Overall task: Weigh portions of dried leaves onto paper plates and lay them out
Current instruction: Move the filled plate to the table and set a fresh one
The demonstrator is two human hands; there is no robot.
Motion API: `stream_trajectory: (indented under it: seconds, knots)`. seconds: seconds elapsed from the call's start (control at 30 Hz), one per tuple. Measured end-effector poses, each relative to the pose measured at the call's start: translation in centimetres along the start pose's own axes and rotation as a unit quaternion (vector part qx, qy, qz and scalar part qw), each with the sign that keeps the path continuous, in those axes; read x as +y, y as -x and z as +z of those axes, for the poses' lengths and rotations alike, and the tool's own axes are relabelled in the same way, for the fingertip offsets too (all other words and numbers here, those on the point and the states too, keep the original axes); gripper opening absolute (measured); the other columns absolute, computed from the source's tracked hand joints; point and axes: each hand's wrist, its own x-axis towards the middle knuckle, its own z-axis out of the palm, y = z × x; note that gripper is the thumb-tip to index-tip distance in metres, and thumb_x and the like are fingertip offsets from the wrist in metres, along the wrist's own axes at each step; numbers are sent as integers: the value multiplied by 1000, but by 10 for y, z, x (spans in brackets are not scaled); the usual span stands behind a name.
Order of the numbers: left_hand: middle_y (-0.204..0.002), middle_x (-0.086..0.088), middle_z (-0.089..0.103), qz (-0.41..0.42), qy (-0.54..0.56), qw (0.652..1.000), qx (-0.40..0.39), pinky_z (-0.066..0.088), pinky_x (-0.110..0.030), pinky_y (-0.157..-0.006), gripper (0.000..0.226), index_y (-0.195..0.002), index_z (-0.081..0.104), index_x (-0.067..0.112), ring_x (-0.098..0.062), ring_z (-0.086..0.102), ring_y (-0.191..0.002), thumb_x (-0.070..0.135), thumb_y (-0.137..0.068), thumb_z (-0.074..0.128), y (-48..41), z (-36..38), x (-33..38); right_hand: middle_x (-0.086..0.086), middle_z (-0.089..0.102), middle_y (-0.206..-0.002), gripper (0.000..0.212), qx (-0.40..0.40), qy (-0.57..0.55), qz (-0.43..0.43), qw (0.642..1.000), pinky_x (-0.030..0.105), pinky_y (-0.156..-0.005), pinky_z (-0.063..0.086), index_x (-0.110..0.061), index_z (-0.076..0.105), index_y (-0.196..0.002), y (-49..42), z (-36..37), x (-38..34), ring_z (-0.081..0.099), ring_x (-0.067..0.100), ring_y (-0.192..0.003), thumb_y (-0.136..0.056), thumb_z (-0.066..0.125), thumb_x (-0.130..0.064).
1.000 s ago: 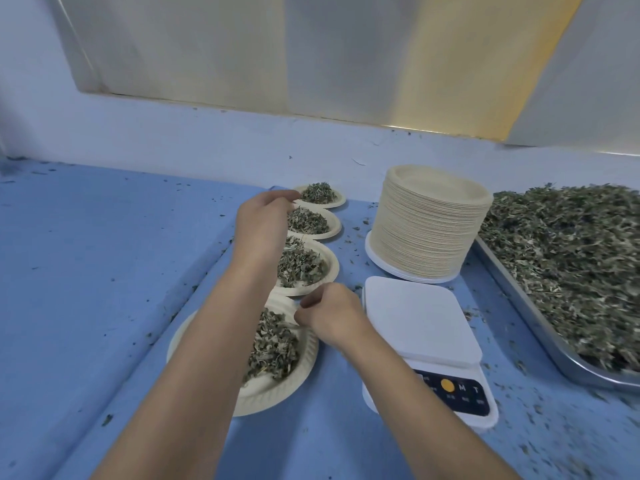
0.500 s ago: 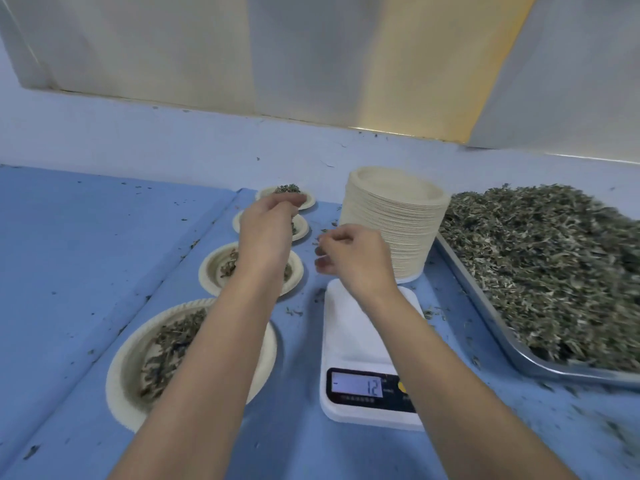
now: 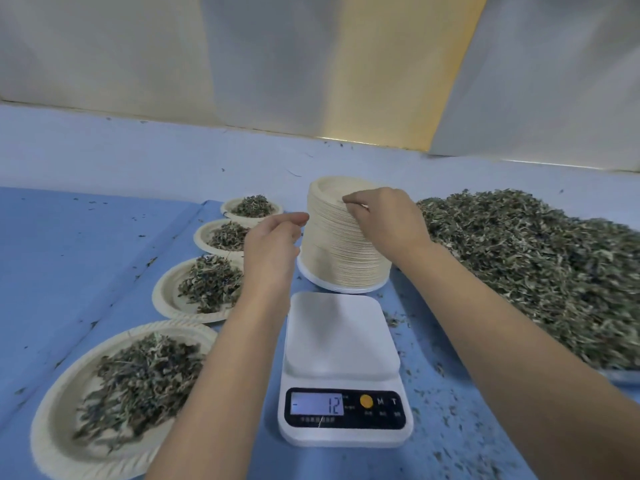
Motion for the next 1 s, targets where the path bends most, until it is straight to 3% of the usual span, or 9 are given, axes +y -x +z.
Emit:
stream_trajectory:
  seconds: [0.23, 0.43, 0.57, 0.7, 0.8, 0.9, 1.0]
  knots:
    - [-104, 1, 67, -4, -1, 1000, -14, 47, -25, -88, 32, -81, 67, 21, -16, 59, -109, -1, -88, 44, 3, 2, 0, 14, 68, -108, 30, -22, 82, -23, 996, 43, -87, 47, -4, 67, -110, -5, 5, -6, 59, 30, -101, -99, 41, -12]
    - [-104, 3, 67, -12, -7, 1000, -19, 46, -27, -89, 32, -82, 66, 20, -14, 58, -110, -1, -88, 43, 7, 5, -1, 13, 62, -115, 33, 31, 58, -33, 997, 35, -89, 40, -4, 60, -122, -12, 13, -4, 50, 29, -110, -96, 41, 3]
    - [-106, -1, 67, -28, 4, 999, -18, 48, -25, -84, 27, -85, 66, 19, -15, 61, -106, 3, -90, 45, 9, 8, -1, 15, 63, -114, 34, 103, 8, -67, 992, 34, -89, 37, -2, 60, -123, -12, 7, -9, 50, 31, -111, -95, 43, 4]
    - [-102, -5, 69, -52, 79, 995, -6, 55, -24, -73, 21, -105, 62, 10, -14, 68, -86, 23, -96, 49, 7, 6, 3, 22, 67, -95, 26, 157, -22, -196, 968, 45, -84, 47, 8, 66, -107, 18, 6, -25, 60, 39, -94, -84, 56, 10]
    - [-88, -7, 68, -44, 96, 994, 14, 55, -21, -59, 23, -94, 60, 9, -15, 69, -71, 31, -95, 52, 4, 1, 4, 22, 67, -86, 25, 177, -42, -269, 946, 51, -86, 52, 12, 68, -97, 45, 14, -32, 64, 39, -80, -74, 64, 18]
    - [-83, -10, 63, -19, 25, 999, 36, 52, -23, -57, 10, -89, 58, 6, -19, 61, -68, 14, -92, 53, 4, -4, 2, 13, 70, -88, 15, 163, -60, -285, 943, 47, -100, 44, 3, 72, -95, 65, 16, -32, 65, 33, -86, -81, 69, 1]
    - [-81, -8, 64, -8, -53, 999, 7, 53, -25, -55, 12, -80, 57, 6, -21, 60, -71, 3, -88, 49, 5, -9, 4, -4, 64, -118, 31, 147, -151, -141, 967, 46, -114, 24, -13, 71, -107, 79, 6, -32, 51, 22, -120, -82, 72, -30]
